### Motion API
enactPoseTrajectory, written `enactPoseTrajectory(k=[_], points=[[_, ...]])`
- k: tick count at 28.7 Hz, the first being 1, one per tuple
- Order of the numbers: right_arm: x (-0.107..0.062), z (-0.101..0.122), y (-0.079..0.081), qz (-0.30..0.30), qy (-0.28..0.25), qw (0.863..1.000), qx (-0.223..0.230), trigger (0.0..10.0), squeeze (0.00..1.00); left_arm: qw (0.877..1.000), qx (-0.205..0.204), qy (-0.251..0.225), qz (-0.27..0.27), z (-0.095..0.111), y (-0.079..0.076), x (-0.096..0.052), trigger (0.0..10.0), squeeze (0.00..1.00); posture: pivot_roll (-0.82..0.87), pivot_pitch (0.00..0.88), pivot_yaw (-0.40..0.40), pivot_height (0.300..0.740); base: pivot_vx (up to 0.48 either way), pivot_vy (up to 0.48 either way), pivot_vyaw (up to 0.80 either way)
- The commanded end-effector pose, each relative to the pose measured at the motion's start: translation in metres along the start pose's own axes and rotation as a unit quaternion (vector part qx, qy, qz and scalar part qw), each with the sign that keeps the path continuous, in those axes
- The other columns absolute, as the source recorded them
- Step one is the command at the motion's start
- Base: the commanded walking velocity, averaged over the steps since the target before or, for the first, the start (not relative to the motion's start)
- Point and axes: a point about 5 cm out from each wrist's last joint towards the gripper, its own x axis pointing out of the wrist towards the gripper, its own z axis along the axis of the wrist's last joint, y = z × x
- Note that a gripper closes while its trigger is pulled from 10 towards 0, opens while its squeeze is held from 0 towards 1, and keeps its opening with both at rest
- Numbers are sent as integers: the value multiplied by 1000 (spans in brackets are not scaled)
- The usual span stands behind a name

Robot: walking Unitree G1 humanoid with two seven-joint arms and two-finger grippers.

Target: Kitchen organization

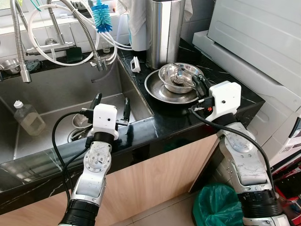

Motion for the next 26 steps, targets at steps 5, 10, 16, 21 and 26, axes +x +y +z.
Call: enactPoseTrajectory(k=[5, 10, 16, 21, 26], points=[[10, 45, 15, 41, -94, 995, 16, 10000, 0, 1000, 2, -10, 3, 4, 0, 4, 10000, 0, 29, 50, 23, 740, 0, 0, 0], [6, 47, 22, 49, -109, 985, 124, 10000, 0, 1000, 0, -12, 3, 5, -1, 4, 10000, 0, 31, 53, 19, 740, 0, 0, 0], [-1, 35, 17, 16, -99, 966, 238, 10000, 0, 1000, 0, -12, 3, 6, 0, 5, 10000, 0, 34, 57, 18, 740, 0, 0, 0], [-14, 29, 18, 16, -109, 931, 348, 10000, 0, 1000, -8, -5, 8, 3, 2, 2, 10000, 0, 33, 58, 18, 740, 0, 0, 0], [-27, 21, 24, 32, -105, 896, 430, 10000, 0, 1000, -8, -4, 10, 3, 3, 3, 10000, 0, 35, 58, 17, 740, 0, 0, 0]])
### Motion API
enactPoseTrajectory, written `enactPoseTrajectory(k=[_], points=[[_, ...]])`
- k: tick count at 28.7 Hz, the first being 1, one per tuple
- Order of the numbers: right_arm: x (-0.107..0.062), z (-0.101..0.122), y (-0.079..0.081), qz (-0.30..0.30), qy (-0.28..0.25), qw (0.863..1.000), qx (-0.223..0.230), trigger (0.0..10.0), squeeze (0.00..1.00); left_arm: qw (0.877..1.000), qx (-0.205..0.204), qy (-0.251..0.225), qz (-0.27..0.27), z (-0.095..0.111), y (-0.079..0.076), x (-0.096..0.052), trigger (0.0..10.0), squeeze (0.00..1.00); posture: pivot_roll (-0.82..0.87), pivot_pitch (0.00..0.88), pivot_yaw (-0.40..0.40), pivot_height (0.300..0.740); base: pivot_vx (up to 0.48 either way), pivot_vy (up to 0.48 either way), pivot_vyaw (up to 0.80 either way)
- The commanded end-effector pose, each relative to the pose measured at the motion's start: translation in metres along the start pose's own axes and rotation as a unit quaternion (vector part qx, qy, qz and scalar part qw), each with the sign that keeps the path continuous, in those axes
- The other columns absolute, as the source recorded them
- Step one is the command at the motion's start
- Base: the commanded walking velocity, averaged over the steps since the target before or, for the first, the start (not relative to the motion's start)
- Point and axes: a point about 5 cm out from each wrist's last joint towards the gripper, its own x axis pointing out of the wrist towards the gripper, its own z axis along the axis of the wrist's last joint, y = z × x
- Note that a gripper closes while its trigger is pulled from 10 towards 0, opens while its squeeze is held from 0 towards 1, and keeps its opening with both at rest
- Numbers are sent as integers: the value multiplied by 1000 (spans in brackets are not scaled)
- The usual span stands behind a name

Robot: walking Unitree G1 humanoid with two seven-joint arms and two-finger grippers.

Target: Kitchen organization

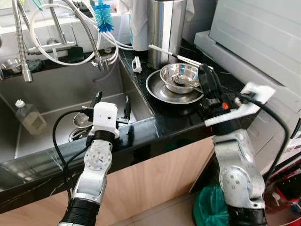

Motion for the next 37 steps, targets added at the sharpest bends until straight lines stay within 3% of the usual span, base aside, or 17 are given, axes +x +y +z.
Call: enactPoseTrajectory(k=[1, 5, 11, 19, 23, 29, 32, 37], points=[[-2, 2, 7, 24, -6, 999, 24, 10000, 0, 1000, -3, 1, 7, 1, 3, 0, 10000, 0, 35, 58, 17, 740, 0, 0, 0], [-18, -3, 14, 49, 0, 996, 73, 10000, 0, 1000, -5, 3, 11, 0, 4, 0, 10000, 0, 33, 58, 17, 740, 0, 0, 0], [-33, -7, 20, 80, 21, 993, 88, 10000, 0, 1000, -11, 3, 17, 0, 4, 0, 10000, 0, 28, 53, 13, 740, 0, 0, 0], [-55, -10, 8, 56, 25, 991, 116, 10000, 0, 1000, -13, 4, 27, -1, 8, 2, 10000, 0, 26, 44, 8, 740, 0, 0, 0], [-71, -5, 2, 49, -1, 987, 151, 10000, 0, 999, -14, 5, 34, -2, 11, 2, 10000, 0, 28, 38, 9, 740, 0, 0, 0], [-74, 3, -5, 45, -32, 985, 164, 10000, 0, 998, -29, 13, 46, -4, 15, 3, 10000, 0, 30, 30, 10, 740, 0, 0, 0], [-77, 8, -11, 40, -60, 982, 176, 10000, 0, 994, -79, 33, 71, -8, 19, 4, 10000, 0, 33, 23, 12, 740, 0, 0, 0], [-81, 8, -12, 34, -71, 978, 194, 10000, 0, 962, -212, 91, 148, -25, 41, 6, 10000, 0, 31, 19, 18, 740, 0, 0, 0]])
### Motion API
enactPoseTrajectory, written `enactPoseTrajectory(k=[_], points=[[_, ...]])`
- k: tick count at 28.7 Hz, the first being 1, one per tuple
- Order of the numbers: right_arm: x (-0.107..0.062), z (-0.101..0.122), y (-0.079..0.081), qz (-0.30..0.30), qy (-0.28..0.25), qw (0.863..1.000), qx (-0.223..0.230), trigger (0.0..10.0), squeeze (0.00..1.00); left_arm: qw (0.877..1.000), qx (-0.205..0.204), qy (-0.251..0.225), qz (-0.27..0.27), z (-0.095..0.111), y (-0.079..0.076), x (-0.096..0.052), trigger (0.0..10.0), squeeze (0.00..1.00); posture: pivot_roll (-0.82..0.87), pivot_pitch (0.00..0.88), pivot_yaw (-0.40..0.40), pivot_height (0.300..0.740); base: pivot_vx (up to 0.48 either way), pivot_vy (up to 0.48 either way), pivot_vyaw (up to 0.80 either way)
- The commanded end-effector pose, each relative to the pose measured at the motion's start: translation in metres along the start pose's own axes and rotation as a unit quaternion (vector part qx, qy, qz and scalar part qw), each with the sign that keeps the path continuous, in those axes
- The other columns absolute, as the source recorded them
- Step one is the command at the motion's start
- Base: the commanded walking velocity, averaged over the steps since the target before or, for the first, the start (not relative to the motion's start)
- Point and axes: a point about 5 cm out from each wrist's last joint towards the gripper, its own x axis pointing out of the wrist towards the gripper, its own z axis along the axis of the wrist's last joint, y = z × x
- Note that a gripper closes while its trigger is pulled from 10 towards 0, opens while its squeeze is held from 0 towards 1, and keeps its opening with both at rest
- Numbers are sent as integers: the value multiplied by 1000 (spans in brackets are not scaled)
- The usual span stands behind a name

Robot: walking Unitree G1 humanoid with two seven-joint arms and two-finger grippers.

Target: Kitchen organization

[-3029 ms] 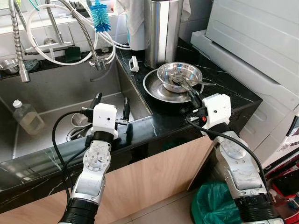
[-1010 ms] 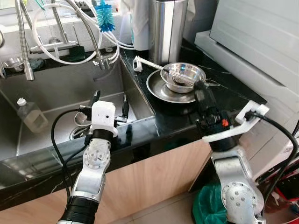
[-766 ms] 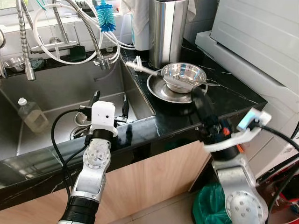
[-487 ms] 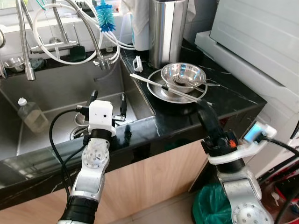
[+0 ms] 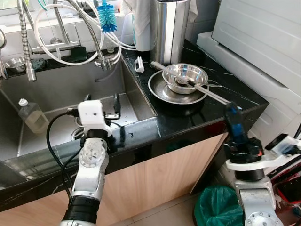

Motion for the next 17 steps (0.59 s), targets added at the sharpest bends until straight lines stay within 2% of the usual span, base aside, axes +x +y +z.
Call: enactPoseTrajectory(k=[1, 3, 6, 8, 9, 12, 13, 14, 17], points=[[0, 0, 2, 9, -5, 1000, 10, 10000, 0, 999, -34, 21, 10, -4, 4, 1, 10000, 0, 32, 21, 17, 740, 0, 0, 0], [-3, -3, 0, 7, 0, 1000, 18, 10000, 0, 995, -90, 42, -16, -5, 1, 3, 10000, 0, 32, 29, 17, 740, 0, 0, 0], [-5, -5, -1, 6, 3, 1000, 22, 10000, 0, 987, -142, 49, -51, 0, -4, 6, 10000, 0, 35, 37, 16, 740, 0, 0, 0], [-6, -6, -1, 6, 2, 1000, 29, 10000, 0, 976, -192, 56, -91, 6, -10, 8, 10000, 0, 36, 40, 16, 740, 0, 0, 0], [-6, -6, -1, 6, 2, 1000, 29, 10000, 0, 976, -192, 56, -91, 6, -10, 8, 10000, 0, 36, 40, 16, 740, 0, 0, 0], [-6, -7, -2, 3, 3, 999, 32, 10000, 0, 958, -243, 65, -134, 11, -16, 8, 10000, 0, 33, 47, 20, 740, 0, 0, 0], [-6, -7, -2, 3, 3, 999, 32, 10000, 0, 958, -243, 65, -134, 11, -16, 8, 10000, 0, 33, 47, 20, 740, 0, 0, 0], [-6, -8, -1, 4, 4, 999, 33, 10000, 0, 947, -272, 69, -155, 14, -18, 6, 10000, 0, 33, 46, 20, 740, 0, 0, 0], [-6, -7, 0, 8, 1, 999, 37, 10000, 0, 929, -316, 70, -177, 19, -19, 5, 10000, 0, 33, 47, 21, 740, 0, 0, 0]])
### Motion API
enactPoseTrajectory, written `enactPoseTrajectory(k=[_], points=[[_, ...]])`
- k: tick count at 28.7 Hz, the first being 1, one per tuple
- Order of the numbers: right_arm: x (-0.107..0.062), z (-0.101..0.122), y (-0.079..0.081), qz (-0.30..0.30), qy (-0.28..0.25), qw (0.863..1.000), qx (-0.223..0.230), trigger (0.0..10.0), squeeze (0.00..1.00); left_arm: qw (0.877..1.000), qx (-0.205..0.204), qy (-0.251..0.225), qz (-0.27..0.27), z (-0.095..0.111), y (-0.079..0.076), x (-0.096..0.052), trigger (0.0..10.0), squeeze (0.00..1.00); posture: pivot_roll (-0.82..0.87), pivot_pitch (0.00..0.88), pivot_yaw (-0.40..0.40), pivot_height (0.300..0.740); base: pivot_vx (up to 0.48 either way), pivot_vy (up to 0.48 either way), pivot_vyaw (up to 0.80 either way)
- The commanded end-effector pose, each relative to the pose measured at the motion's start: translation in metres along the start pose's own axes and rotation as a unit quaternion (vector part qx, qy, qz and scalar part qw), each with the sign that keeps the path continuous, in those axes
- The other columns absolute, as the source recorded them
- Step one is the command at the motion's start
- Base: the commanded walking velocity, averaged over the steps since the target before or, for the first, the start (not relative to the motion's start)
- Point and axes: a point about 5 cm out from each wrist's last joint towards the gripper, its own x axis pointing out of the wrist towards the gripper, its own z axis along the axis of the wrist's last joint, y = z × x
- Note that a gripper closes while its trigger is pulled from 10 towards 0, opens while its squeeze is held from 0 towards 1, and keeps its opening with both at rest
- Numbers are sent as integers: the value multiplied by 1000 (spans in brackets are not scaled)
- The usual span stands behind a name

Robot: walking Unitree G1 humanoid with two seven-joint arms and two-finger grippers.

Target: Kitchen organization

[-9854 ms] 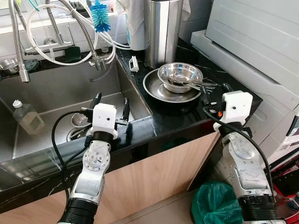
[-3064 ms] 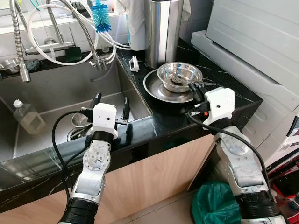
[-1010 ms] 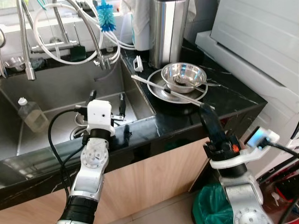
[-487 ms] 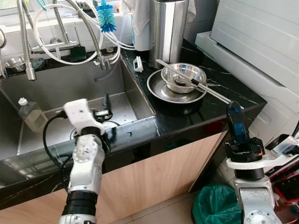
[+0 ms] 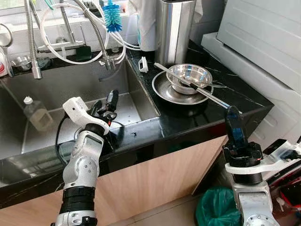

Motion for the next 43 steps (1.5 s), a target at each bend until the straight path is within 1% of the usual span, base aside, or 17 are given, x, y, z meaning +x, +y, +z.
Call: enactPoseTrajectory(k=[1, 3, 5, 8, 10, 12, 14, 19, 21, 24, 27, 31, 34, 36, 37, 40, 43], points=[[0, -1, 3, 10, -2, 1000, 9, 10000, 0, 999, -33, -10, -29, 10, -7, 1, 10000, 0, 32, 47, 21, 740, 0, 0, 0], [0, 0, 3, 11, -3, 1000, 10, 10000, 0, 997, -59, -18, -50, 18, -12, 3, 10000, 0, 33, 49, 22, 740, 0, 0, 0], [0, 0, 4, 12, -4, 1000, 10, 10000, 0, 993, -82, -24, -85, 29, -18, 6, 10000, 0, 36, 50, 22, 740, 0, 0, 0], [1, 0, 4, 14, -6, 1000, 10, 10000, 0, 991, -85, -20, -104, 32, -22, 6, 10000, 0, 37, 50, 24, 740, 0, 0, 0], [1, 0, 5, 17, -8, 1000, 12, 10000, 0, 987, -101, -9, -124, 34, -25, 6, 10000, 0, 36, 50, 25, 740, 0, 0, 0], [1, 0, 6, 21, -9, 1000, 13, 10000, 0, 984, -123, -4, -131, 35, -25, 4, 10000, 0, 36, 50, 26, 740, 0, 0, 0], [1, 1, 7, 26, -12, 999, 16, 10000, 0, 980, -151, -2, -132, 35, -23, 1, 10000, 0, 36, 51, 27, 740, 0, 0, 0], [0, 0, 9, 37, -9, 999, 21, 10000, 0, 980, -152, 30, -127, 24, -18, -7, 10000, 0, 35, 52, 27, 740, 0, 0, 0], [-1, 1, 11, 43, -10, 999, 22, 10000, 0, 978, -162, 40, -128, 18, -21, -9, 10000, 0, 32, 52, 28, 740, 0, 0, 0], [-2, 0, 11, 41, -8, 999, 29, 10000, 0, 975, -171, 45, -132, 16, -23, -10, 10000, 0, 30, 51, 27, 740, 0, 0, 0], [-4, 0, 6, 27, -11, 999, 30, 10000, 0, 964, -205, 39, -163, 19, -30, -13, 10000, 0, 30, 51, 27, 740, 0, 0, 0], [-6, -1, 5, 27, -10, 999, 30, 10000, 0, 959, -199, 61, -192, 13, -38, -19, 10000, 0, 33, 52, 26, 740, 0, 0, 0], [-7, -2, 5, 23, -6, 999, 32, 10000, 0, 954, -207, 60, -207, 14, -43, -21, 10000, 0, 33, 52, 26, 740, 0, 0, 0], [-9, -3, 2, 12, 0, 999, 31, 10000, 0, 946, -198, 68, -246, 16, -56, -24, 10000, 0, 33, 52, 25, 740, 0, 0, 0], [-9, -3, 2, 11, 2, 999, 31, 10000, 0, 945, -198, 72, -252, 16, -58, -24, 10000, 0, 33, 52, 25, 740, 0, 0, 0], [-10, -6, -1, 2, 12, 999, 35, 10000, 0, 944, -196, 79, -253, 13, -60, -26, 10000, 0, 33, 52, 26, 740, 0, 0, 0], [-11, -12, -3, -5, 39, 999, 37, 10000, 0, 943, -192, 86, -257, 11, -61, -27, 10000, 0, 33, 51, 25, 740, 0, 0, 0]])
